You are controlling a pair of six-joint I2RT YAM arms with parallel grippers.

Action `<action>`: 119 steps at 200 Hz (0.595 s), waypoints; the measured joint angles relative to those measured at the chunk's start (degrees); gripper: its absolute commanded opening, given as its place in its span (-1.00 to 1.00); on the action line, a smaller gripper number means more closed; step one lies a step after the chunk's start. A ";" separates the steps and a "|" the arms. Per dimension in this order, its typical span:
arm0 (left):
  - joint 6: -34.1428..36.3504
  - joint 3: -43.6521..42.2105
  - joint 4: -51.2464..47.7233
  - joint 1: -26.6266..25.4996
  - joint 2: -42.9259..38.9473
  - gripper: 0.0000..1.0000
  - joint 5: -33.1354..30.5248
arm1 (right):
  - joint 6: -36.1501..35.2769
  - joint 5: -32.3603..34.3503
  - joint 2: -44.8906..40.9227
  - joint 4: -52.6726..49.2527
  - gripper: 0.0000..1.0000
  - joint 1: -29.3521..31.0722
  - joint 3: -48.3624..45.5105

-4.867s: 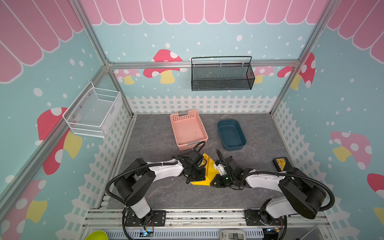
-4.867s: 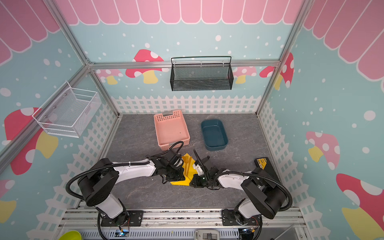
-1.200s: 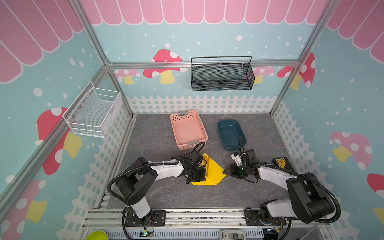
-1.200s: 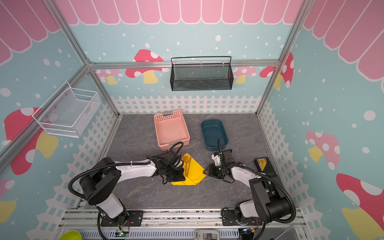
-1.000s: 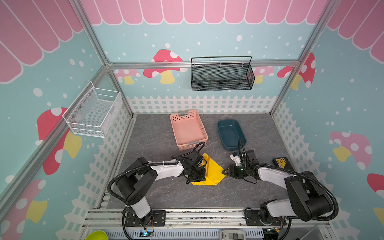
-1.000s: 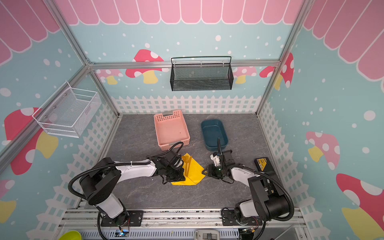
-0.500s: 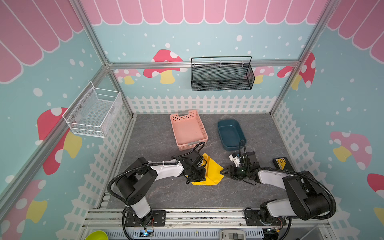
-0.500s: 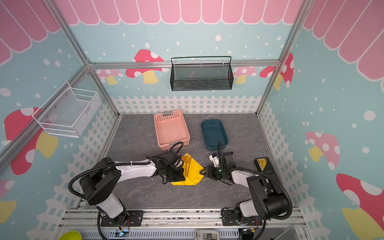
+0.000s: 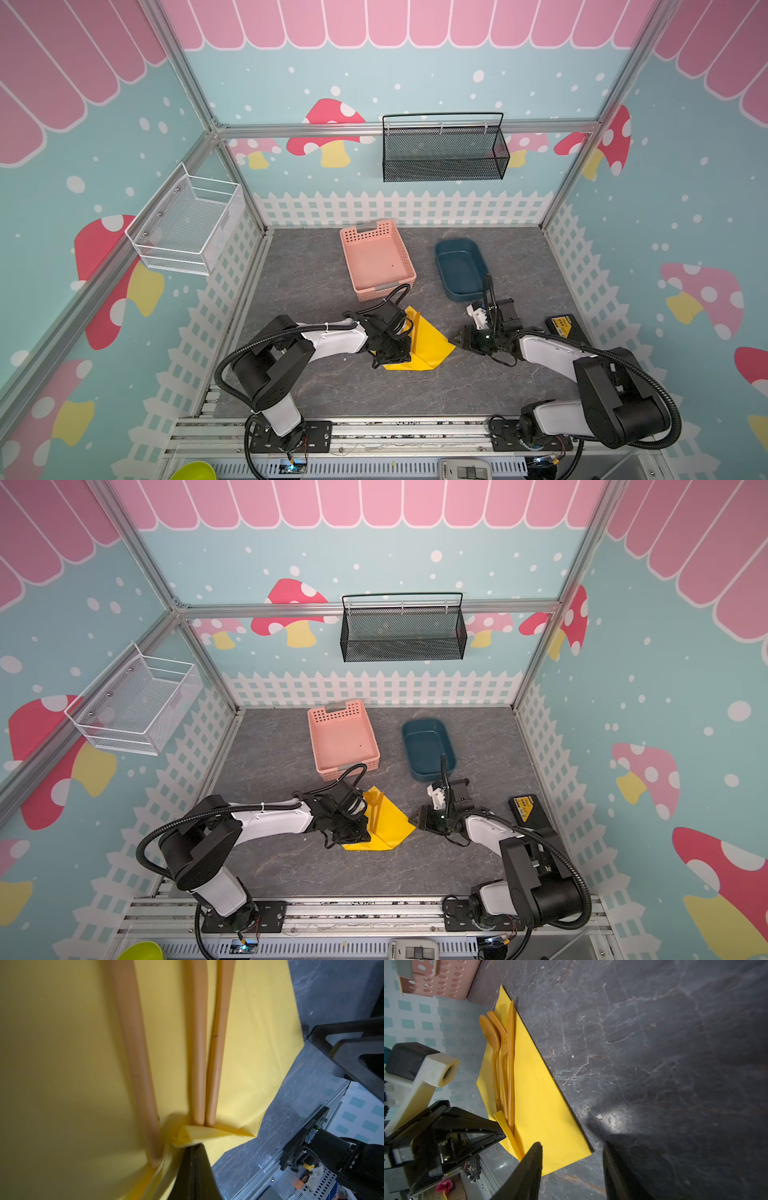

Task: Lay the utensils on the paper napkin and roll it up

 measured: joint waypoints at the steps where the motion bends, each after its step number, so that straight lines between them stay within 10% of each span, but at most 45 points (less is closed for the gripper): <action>1: 0.00 0.00 0.02 0.00 0.00 -0.93 0.02 | 0.00 -0.02 0.00 0.00 -0.01 0.00 0.00; 119: 0.00 0.00 -0.04 0.00 0.00 -0.93 0.02 | 3.93 -17.35 6.38 14.43 -0.06 -0.37 -5.09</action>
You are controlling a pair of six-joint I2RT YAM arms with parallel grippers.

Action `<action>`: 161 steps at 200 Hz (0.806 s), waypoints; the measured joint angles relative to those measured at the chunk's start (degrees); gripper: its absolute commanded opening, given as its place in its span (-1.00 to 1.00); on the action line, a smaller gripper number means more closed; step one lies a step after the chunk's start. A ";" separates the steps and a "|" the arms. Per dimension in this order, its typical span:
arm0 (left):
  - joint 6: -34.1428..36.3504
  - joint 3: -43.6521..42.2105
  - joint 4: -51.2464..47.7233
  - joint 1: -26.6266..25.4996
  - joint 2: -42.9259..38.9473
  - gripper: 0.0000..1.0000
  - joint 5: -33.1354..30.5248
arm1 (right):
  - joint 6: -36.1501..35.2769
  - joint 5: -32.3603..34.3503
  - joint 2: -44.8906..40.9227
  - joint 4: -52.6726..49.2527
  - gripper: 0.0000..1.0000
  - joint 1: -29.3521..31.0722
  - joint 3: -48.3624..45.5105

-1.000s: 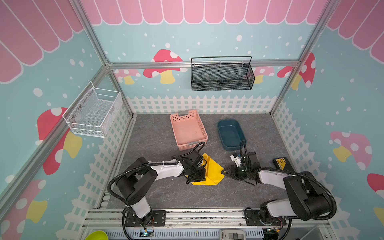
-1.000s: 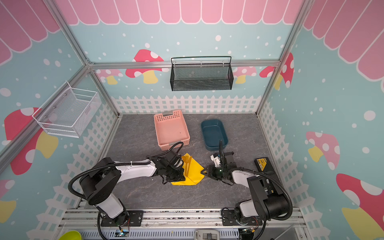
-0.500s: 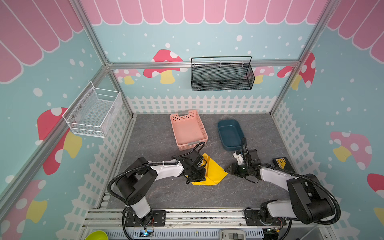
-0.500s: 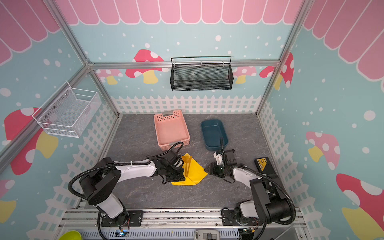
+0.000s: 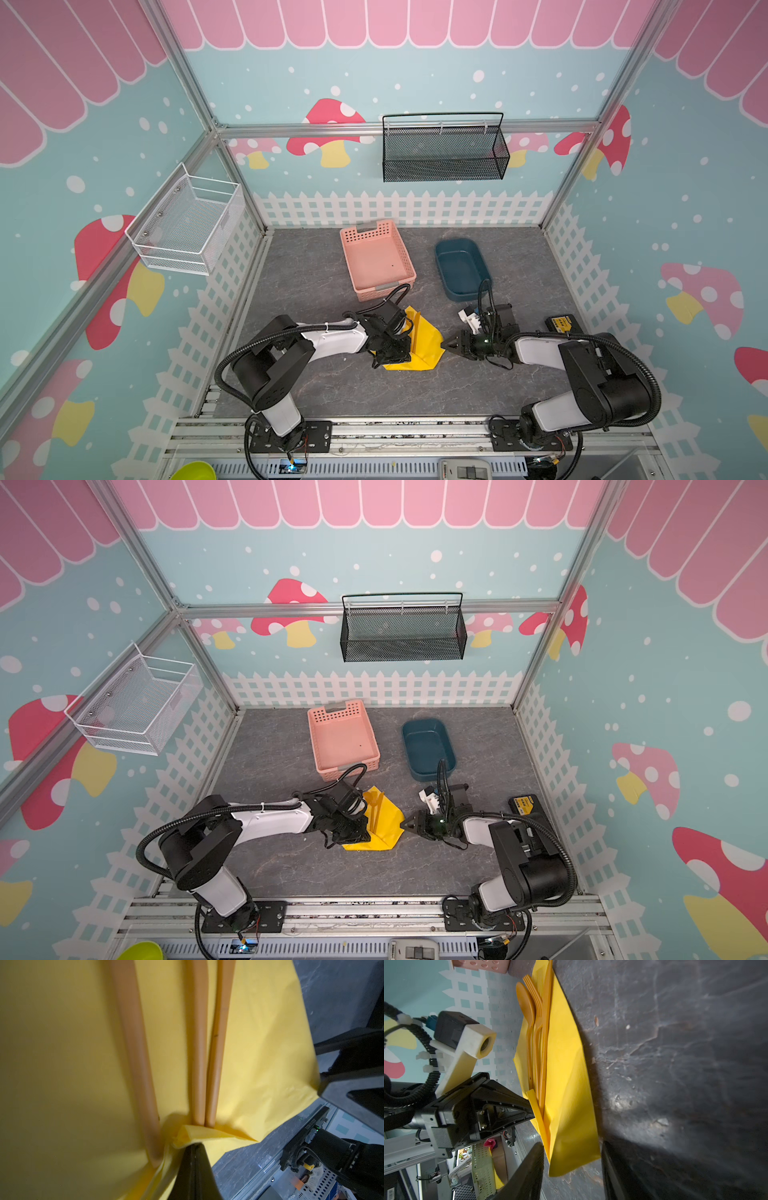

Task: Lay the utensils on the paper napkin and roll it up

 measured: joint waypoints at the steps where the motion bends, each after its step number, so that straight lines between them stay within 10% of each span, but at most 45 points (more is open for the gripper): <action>1: 0.00 0.00 0.00 0.00 0.00 -0.93 0.00 | 0.13 -0.17 0.00 0.22 -0.06 0.00 -0.13; 161: 0.00 0.00 -1.03 0.42 -0.35 -0.93 -0.07 | 11.50 -0.98 0.02 12.22 -0.13 0.02 -3.65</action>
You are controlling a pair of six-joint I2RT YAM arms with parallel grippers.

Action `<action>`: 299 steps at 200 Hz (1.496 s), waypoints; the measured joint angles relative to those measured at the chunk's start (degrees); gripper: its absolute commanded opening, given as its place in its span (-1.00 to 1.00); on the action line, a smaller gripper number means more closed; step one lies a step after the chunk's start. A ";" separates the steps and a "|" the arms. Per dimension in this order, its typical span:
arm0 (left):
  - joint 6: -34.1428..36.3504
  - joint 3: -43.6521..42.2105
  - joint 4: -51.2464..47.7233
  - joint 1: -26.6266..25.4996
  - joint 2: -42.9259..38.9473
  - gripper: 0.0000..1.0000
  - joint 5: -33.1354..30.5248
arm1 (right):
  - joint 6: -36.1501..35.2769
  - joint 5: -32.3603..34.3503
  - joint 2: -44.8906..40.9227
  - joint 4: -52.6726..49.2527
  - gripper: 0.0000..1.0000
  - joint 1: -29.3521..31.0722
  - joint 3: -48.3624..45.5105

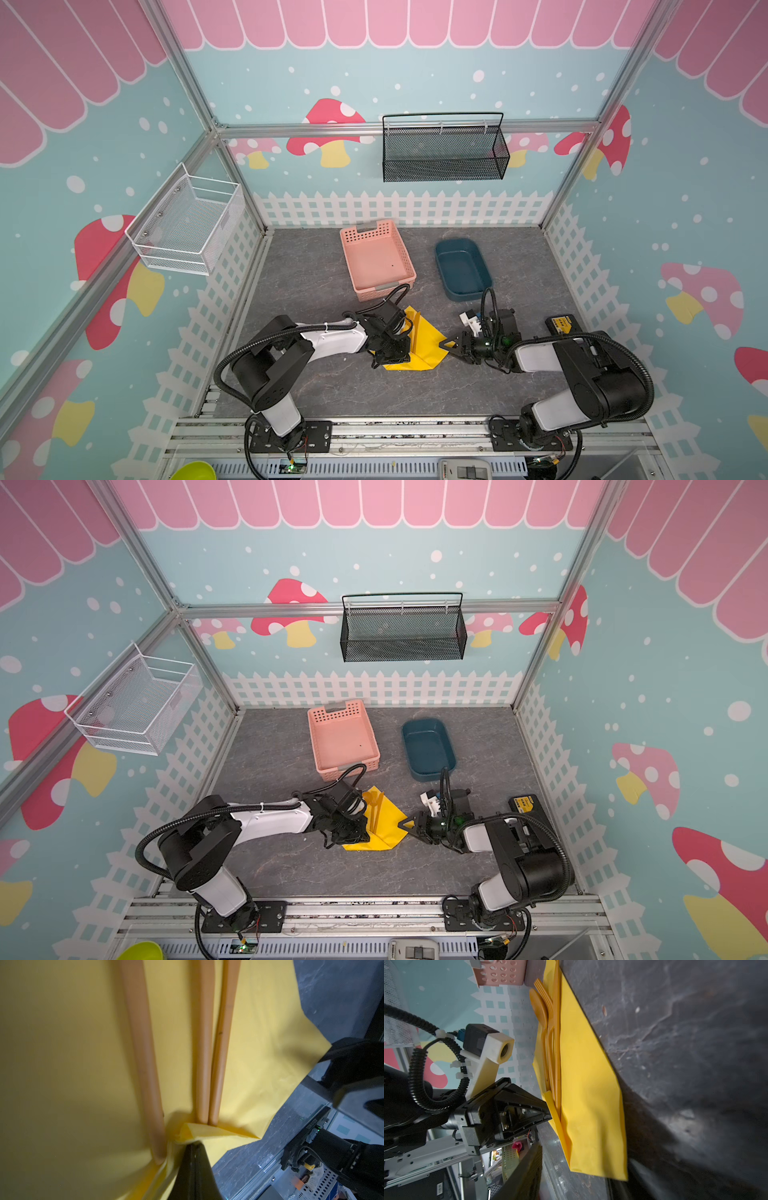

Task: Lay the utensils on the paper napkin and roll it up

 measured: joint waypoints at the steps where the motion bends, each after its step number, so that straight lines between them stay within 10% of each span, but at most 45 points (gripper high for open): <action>1: 0.00 0.00 0.00 0.00 0.00 -0.93 0.00 | -0.24 0.24 -0.17 -0.28 -0.14 -0.02 0.15; 102: 0.00 0.00 -0.46 0.02 -0.07 -0.93 0.00 | -5.84 6.29 -3.89 -12.13 -1.00 -0.39 3.89; 299: 0.02 0.00 -0.46 0.02 -0.07 -0.93 0.04 | 2.80 9.22 -2.47 -9.84 -1.00 12.92 12.92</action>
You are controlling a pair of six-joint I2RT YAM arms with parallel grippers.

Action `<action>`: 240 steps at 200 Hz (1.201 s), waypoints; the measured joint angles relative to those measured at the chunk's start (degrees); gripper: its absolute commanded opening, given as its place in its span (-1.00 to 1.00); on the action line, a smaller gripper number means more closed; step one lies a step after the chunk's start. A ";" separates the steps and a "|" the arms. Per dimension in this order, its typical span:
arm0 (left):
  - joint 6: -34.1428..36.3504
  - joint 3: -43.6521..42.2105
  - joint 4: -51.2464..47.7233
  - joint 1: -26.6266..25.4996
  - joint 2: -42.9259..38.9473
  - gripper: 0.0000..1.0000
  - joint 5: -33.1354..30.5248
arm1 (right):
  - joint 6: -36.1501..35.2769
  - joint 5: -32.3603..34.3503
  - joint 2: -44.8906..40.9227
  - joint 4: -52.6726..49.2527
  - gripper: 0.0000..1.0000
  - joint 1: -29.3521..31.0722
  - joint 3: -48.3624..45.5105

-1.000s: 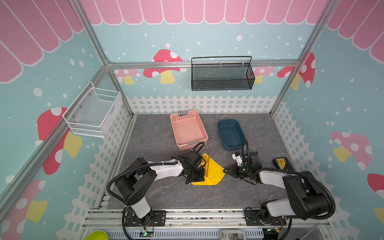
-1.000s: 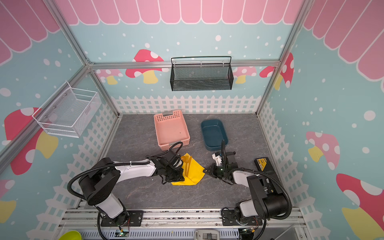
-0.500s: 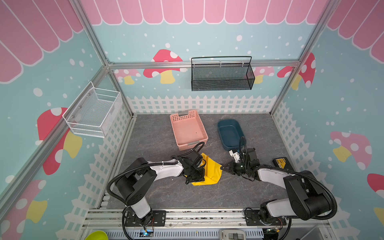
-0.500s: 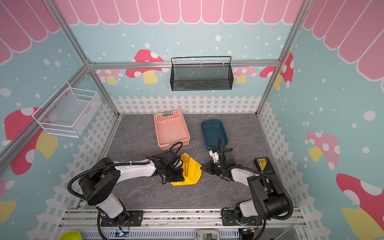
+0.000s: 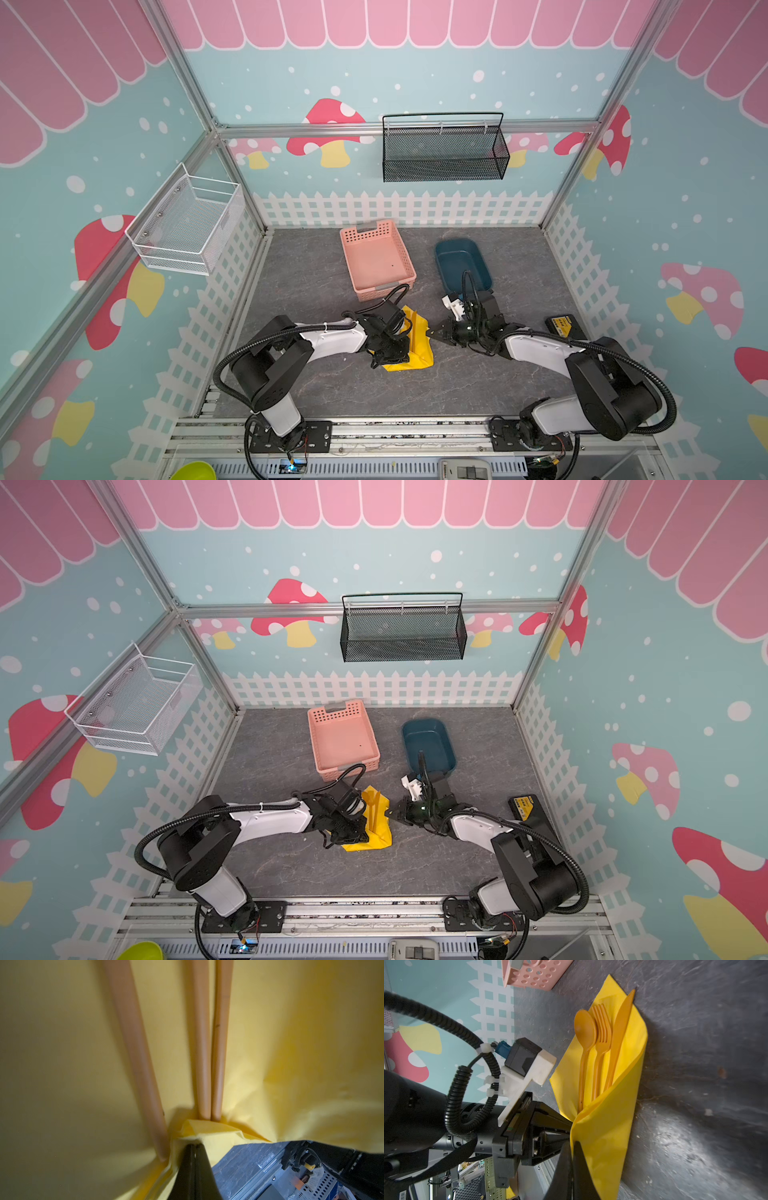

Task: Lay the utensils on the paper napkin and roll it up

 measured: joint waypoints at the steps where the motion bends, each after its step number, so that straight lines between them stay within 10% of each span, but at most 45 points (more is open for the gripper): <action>1: 0.02 0.00 0.02 0.00 0.00 -0.93 0.00 | 0.07 0.00 0.04 0.04 -1.00 0.04 0.02; 240: -0.02 -5.40 -0.83 2.47 -8.15 -0.93 -0.28 | 8.48 1.92 13.00 13.55 -1.00 9.53 4.26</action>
